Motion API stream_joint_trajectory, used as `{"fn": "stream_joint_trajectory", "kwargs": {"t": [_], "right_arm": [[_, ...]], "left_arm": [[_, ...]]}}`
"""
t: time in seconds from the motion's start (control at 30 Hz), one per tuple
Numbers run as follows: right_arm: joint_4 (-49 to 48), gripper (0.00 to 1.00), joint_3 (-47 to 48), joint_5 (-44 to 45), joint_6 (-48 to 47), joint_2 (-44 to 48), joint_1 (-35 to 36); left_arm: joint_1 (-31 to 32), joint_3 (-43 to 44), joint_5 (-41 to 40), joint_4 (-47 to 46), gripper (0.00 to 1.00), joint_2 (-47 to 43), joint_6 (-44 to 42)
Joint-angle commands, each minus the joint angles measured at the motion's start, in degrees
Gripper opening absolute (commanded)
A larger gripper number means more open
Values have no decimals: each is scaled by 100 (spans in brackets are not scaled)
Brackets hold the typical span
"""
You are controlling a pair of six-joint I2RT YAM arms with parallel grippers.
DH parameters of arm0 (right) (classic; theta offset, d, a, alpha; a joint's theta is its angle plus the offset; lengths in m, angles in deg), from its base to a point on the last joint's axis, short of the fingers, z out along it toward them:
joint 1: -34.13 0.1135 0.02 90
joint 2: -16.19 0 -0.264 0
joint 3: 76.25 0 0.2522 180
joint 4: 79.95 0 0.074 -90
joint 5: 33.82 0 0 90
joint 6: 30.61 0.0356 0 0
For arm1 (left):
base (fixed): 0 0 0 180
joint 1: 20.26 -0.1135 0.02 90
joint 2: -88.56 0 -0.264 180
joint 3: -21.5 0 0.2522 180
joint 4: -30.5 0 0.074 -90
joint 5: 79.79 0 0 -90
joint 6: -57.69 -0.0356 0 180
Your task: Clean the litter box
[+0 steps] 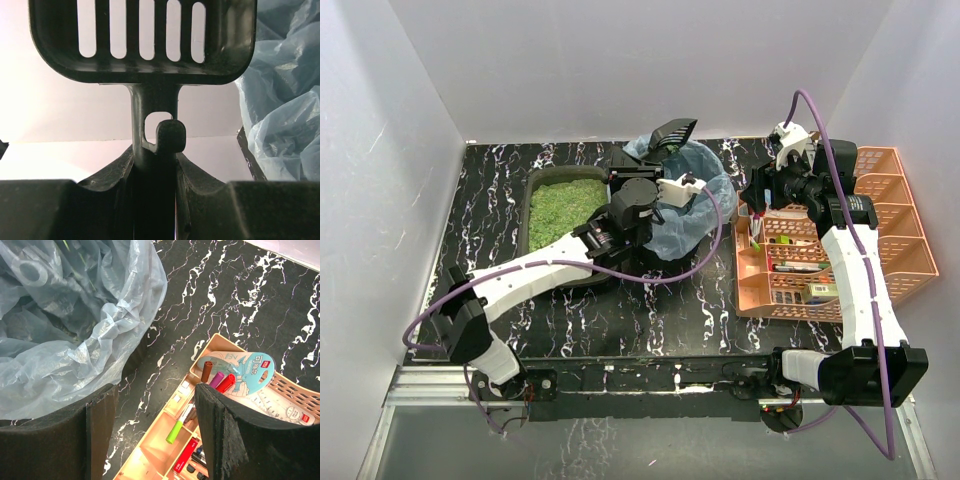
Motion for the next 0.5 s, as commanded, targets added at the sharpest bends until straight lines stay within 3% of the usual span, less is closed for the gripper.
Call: {"fn": "stream_joint_trajectory", "kwargs": {"t": [0.0, 0.07, 0.2, 0.47], "right_arm": [[-383, 68, 36, -72, 11, 134, -36], [-380, 68, 32, -75, 11, 140, -36], [-384, 68, 31, -61, 3, 138, -34], [-327, 68, 175, -87, -20, 21, -36]], "left_arm": [[40, -77, -127, -708, 0, -378, -356], [40, 105, -136, -212, 0, -388, 11], [33, 973, 77, 2009, 0, -379, 1827], [-300, 1353, 1180, 4169, 0, -773, 3849]]}}
